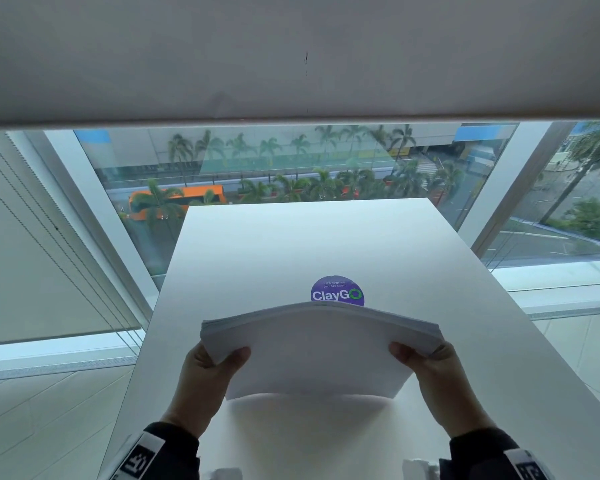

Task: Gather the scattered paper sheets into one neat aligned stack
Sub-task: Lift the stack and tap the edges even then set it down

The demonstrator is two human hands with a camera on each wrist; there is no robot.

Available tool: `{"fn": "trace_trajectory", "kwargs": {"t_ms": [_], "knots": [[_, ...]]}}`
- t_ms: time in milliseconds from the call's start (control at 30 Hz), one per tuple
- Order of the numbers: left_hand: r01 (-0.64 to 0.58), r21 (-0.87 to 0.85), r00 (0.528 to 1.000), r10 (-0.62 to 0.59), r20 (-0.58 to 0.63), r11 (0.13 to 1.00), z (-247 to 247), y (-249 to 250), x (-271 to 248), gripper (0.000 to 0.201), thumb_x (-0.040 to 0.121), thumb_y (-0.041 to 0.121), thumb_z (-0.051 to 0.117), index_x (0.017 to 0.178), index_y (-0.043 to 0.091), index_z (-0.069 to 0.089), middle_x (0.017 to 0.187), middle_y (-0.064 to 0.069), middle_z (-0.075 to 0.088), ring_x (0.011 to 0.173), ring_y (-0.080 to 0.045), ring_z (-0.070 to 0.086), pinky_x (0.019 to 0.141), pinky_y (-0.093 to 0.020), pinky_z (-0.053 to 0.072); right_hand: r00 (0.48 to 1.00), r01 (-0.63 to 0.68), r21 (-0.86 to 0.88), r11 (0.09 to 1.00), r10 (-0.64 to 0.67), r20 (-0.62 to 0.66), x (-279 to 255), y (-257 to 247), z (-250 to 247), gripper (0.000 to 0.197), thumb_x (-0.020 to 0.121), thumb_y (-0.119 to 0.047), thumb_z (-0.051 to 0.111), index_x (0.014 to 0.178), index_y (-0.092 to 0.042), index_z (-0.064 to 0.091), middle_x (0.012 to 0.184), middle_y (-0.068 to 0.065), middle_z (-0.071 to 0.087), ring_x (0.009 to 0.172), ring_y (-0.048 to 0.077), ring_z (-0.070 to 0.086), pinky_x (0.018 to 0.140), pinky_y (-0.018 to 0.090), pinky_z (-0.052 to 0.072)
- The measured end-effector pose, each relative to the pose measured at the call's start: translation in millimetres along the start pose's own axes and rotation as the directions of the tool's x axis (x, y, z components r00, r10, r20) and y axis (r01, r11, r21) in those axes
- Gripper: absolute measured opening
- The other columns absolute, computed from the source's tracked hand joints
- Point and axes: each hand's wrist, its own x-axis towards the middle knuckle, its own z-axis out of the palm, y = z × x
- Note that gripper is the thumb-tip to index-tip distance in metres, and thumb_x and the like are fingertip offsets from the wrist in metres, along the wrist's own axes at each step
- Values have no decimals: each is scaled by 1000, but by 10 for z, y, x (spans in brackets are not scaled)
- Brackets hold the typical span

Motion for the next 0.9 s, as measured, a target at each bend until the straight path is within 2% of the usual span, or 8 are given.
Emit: {"fn": "trace_trajectory", "kwargs": {"t_ms": [100,200,333,433,500,567,700,900], "knots": [[-24,-9,1000,23,-13,1000,22,72,-19,20,77,-10,64,82,9,69,65,10,74,63,1,67,59,-9,51,998,38,-6,999,-39,-42,-9,-112,4,32,75,17,61,65,-12,70,56,-8,69,52,2,60,52,10,47],[-40,-50,999,40,-2,998,19,101,12,22,70,-6,73,84,10,69,70,7,76,67,-2,68,63,-12,53,997,62,-38,997,-63,-46,15,-220,-22,35,72,17,64,65,-16,71,58,-10,68,54,2,57,52,10,44],[-17,-70,1000,18,18,997,21,84,66,23,62,10,69,86,12,68,75,6,76,71,-4,68,66,-14,54,988,126,-382,915,-151,-36,39,-432,-70,48,65,9,75,68,-39,70,69,-24,68,59,-5,58,54,3,41],[0,-42,999,1,35,999,11,54,86,19,76,-4,69,87,11,67,74,7,76,70,-3,68,66,-13,53,961,265,-771,579,-223,163,-13,-722,4,37,68,-6,76,88,-37,70,79,-20,67,66,-2,57,60,5,39],[4,-19,999,-3,42,1000,2,46,84,22,81,-10,61,88,10,67,73,9,76,69,-1,67,66,-12,53,945,326,-916,234,-111,308,-34,-875,145,39,77,-23,68,114,-33,64,95,-11,68,87,6,60,73,18,43],[4,-18,999,-3,46,1000,-3,31,81,23,81,-11,59,89,9,66,73,9,76,69,0,67,65,-11,53,921,388,-919,73,-3,389,-11,-932,323,46,81,-34,59,127,-31,52,113,-4,66,106,20,57,83,27,43],[-1,-70,998,5,61,998,7,29,65,21,73,-3,70,90,9,66,74,8,76,69,-1,68,64,-12,53,877,471,-881,55,76,474,50,-859,803,43,84,-35,55,124,-22,47,119,5,55,110,27,55,81,32,43],[1,-102,999,3,40,995,26,62,57,25,67,14,64,93,14,67,79,7,76,73,-3,68,65,-15,54,864,501,-866,-4,51,500,63,-747,1204,21,85,-7,49,99,-16,62,102,9,68,99,30,62,67,27,36]]}}
